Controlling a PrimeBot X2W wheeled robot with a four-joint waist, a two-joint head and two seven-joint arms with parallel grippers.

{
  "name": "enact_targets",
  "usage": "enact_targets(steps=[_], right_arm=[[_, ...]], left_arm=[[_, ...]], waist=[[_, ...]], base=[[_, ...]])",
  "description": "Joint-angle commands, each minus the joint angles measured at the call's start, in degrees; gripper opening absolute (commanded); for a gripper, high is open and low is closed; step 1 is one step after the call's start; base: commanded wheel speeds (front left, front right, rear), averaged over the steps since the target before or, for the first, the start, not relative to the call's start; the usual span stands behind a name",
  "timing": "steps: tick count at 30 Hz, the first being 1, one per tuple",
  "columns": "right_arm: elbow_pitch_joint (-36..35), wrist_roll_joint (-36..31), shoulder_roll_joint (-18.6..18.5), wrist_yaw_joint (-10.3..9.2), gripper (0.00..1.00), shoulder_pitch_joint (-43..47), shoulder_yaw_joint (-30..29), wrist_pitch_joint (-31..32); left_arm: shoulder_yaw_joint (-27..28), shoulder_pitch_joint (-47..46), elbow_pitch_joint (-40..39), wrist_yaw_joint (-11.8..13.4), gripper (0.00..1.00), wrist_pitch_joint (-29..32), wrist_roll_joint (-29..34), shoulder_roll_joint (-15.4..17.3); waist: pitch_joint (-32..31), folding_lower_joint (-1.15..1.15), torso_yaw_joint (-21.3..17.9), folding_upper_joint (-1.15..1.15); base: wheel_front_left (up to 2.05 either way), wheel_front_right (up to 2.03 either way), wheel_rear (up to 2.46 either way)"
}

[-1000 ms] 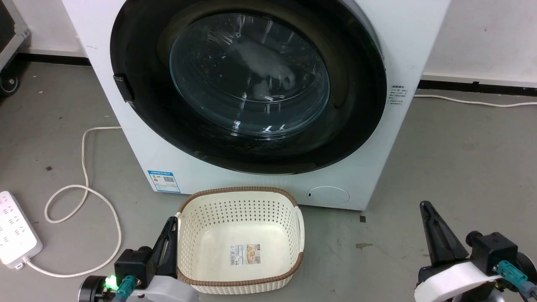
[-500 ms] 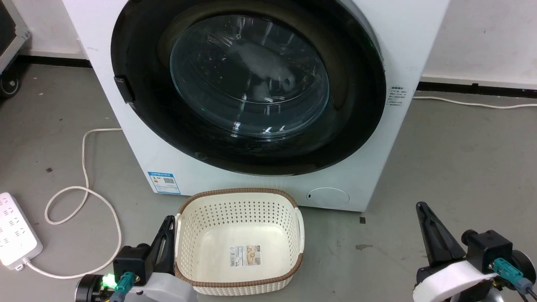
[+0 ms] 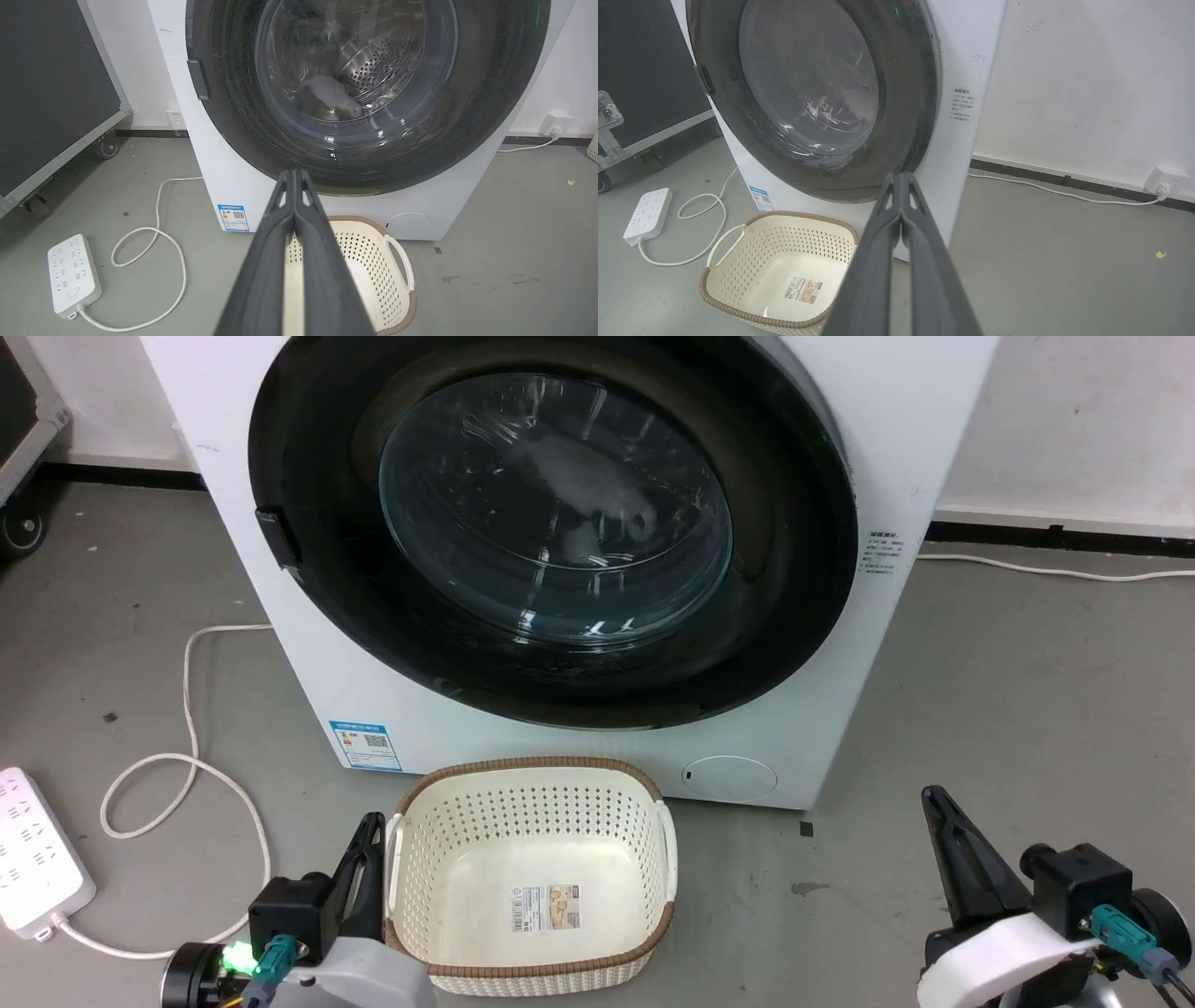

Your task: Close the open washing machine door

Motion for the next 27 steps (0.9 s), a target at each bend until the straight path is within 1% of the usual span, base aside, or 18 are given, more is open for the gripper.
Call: enact_targets(steps=[1, 27], right_arm=[[-0.47, -0.42, 0.24, -0.03, 0.00, 0.38, 0.12, 0.27], [-1.60, -2.07, 0.31, -0.04, 0.00, 0.49, 0.47, 3.33]], left_arm=[[0.16, -0.48, -0.46, 0.47, 0.00, 0.28, 0.50, -0.02], [0.95, -0.64, -2.38, 0.98, 0.00, 3.32, 1.79, -0.05]], waist=[[-0.02, 0.00, 0.00, 0.00], [-0.53, 0.00, -0.09, 0.00]], base=[[0.00, 0.00, 0.00], [0.00, 0.00, 0.00]])
